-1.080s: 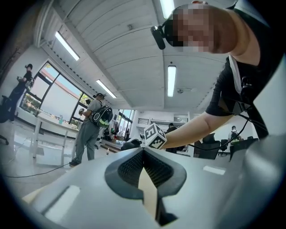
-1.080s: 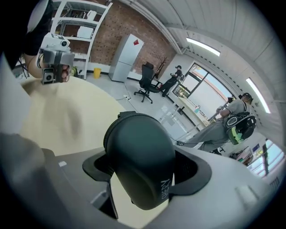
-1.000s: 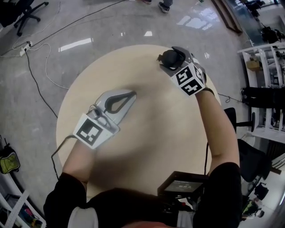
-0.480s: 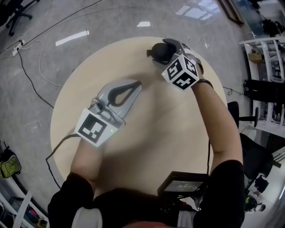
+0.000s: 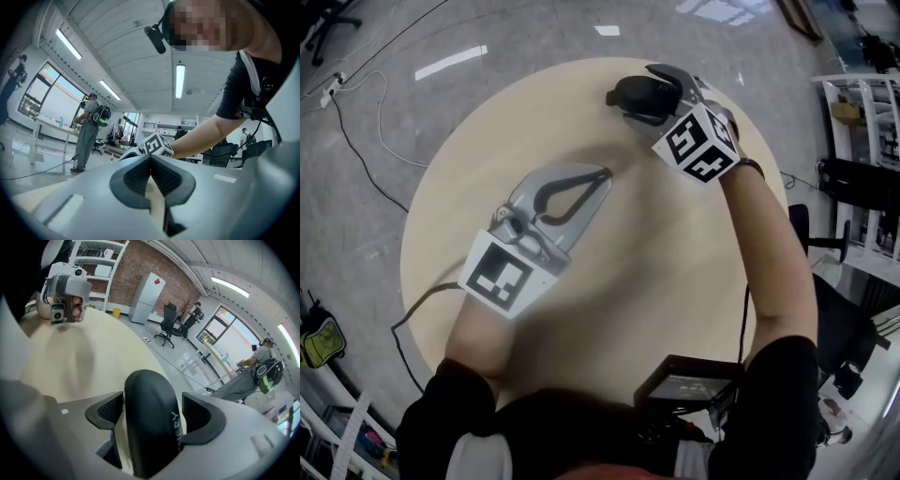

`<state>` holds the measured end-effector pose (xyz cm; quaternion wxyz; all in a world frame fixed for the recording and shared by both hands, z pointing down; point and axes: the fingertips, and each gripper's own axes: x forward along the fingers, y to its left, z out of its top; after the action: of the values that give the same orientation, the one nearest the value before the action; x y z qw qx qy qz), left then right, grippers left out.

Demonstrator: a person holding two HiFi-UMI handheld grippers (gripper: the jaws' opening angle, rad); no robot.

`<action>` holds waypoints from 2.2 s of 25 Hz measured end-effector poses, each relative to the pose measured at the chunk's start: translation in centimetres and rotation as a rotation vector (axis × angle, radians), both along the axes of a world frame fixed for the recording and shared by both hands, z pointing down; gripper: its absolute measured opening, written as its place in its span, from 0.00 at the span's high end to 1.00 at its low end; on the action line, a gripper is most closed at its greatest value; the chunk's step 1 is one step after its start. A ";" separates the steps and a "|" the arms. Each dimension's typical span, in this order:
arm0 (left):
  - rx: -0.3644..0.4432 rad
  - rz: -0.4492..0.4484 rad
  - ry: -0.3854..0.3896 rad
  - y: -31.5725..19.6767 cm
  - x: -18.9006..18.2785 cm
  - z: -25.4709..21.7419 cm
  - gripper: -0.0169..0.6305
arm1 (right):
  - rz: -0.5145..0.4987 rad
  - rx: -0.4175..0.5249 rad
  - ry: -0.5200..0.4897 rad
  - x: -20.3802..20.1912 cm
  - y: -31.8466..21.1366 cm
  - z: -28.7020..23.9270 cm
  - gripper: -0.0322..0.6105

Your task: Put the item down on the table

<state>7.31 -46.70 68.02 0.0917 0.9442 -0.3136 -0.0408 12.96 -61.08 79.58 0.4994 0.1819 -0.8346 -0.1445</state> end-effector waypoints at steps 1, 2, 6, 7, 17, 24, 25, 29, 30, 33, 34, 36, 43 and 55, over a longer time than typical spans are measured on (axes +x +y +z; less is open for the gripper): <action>0.000 -0.001 0.006 0.0 0.0 -0.1 0.98 | -0.025 -0.005 -0.003 -0.3 0.4 0.0 0.31; -0.001 -0.003 0.011 0.0 -0.1 -0.1 0.98 | -0.051 -0.011 -0.005 -0.7 0.9 -0.1 0.27; -0.010 -0.006 0.025 0.0 -0.1 -0.2 0.98 | -0.110 -0.031 -0.032 -1.6 2.5 -0.6 0.13; -0.008 -0.001 0.023 0.0 -0.1 -0.2 0.98 | -0.104 -0.018 -0.050 -1.6 2.6 -1.0 0.12; 0.019 0.071 0.047 3.3 1.8 -2.9 0.98 | 0.311 0.050 -0.532 8.3 11.0 -16.0 0.51; -0.045 0.286 0.089 13.4 6.9 -8.0 0.98 | 0.771 0.069 -0.824 24.7 25.4 -24.5 0.92; -0.056 0.314 0.081 14.7 7.5 -8.7 0.98 | 0.796 0.079 -0.837 25.6 27.5 -25.5 0.93; -0.029 0.419 0.079 21.2 11.8 -14.4 0.98 | 0.840 0.141 -0.850 28.5 37.5 -31.1 0.93; -0.010 0.451 0.080 22.9 13.2 -16.0 0.98 | 0.852 0.167 -0.851 29.2 39.9 -32.5 0.93; 0.052 0.564 0.077 28.3 17.4 -20.9 0.98 | 0.908 0.247 -0.860 31.2 47.1 -35.9 0.93; 0.067 0.599 0.075 30.4 18.9 -22.3 0.98 | 0.931 0.268 -0.865 32.1 49.7 -36.8 0.93; 0.085 0.664 0.073 35.2 22.1 -25.0 0.98 | 0.978 0.298 -0.889 34.0 55.4 -38.5 0.93; 0.088 0.884 0.103 56.1 32.1 -31.3 0.98 | 1.143 0.432 -0.961 38.8 80.4 -41.9 0.93; 0.095 1.225 0.112 89.5 40.5 -36.0 0.98 | 1.362 0.598 -1.019 41.6 112.0 -44.8 0.93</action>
<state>47.79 42.82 31.98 0.0725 0.9522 0.2933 -0.0442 54.55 50.92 34.80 -0.0219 0.8013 -0.5938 0.0699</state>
